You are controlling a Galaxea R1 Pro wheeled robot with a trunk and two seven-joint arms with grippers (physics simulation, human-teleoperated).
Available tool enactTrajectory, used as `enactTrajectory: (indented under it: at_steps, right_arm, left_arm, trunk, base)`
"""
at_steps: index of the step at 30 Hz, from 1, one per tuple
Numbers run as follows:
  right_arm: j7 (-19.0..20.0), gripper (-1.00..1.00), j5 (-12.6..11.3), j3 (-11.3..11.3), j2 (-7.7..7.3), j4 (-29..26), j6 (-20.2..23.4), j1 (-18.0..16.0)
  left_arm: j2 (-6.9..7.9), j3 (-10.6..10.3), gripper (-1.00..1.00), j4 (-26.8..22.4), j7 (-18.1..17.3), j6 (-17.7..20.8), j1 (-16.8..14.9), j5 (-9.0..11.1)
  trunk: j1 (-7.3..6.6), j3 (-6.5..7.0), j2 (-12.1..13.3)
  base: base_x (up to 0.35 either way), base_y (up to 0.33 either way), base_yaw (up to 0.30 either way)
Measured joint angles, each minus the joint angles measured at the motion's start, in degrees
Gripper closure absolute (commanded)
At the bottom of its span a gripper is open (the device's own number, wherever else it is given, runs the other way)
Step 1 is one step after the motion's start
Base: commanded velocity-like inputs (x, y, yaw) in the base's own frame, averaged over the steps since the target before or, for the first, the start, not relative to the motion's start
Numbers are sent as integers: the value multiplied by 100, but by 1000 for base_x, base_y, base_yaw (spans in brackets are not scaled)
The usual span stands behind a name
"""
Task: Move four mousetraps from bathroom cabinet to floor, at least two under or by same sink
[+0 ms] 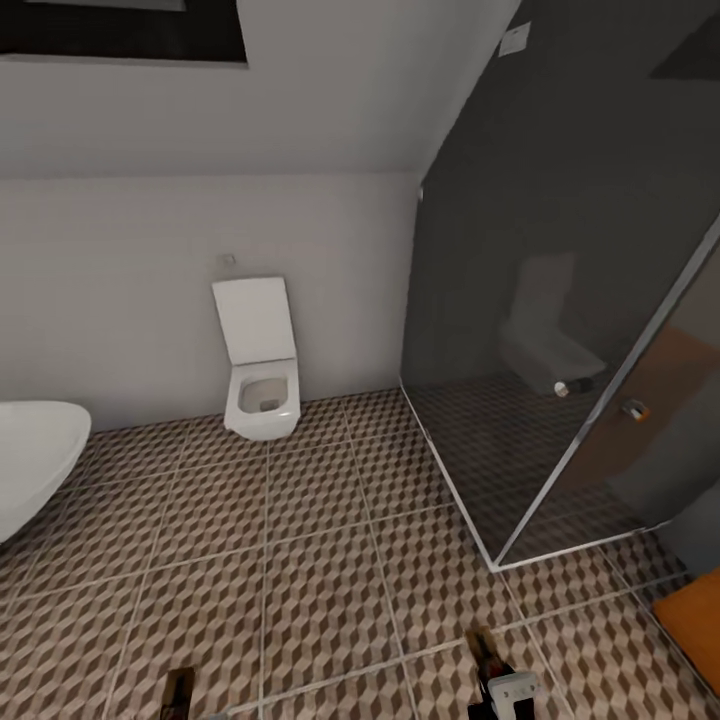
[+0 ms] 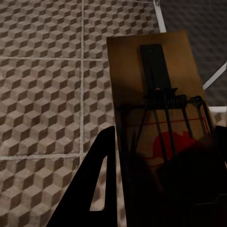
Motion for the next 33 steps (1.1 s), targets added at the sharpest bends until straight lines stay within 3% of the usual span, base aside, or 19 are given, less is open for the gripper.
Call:
enactTrajectory:
  at_steps: [26,33]
  right_arm:
    - [0,100,0,0,-3,0,1,0]
    - [-1,100,-2,1,-3,-1,0,1]
  left_arm:
    - [-2,-1,100,-3,0,0,-1,0]
    - [-3,1,100,-3,0,0,-1,0]
  trunk:
    - [0,149,0]
    - [0,168,0]
  base:
    - [0,0,242]
    - [15,9,82]
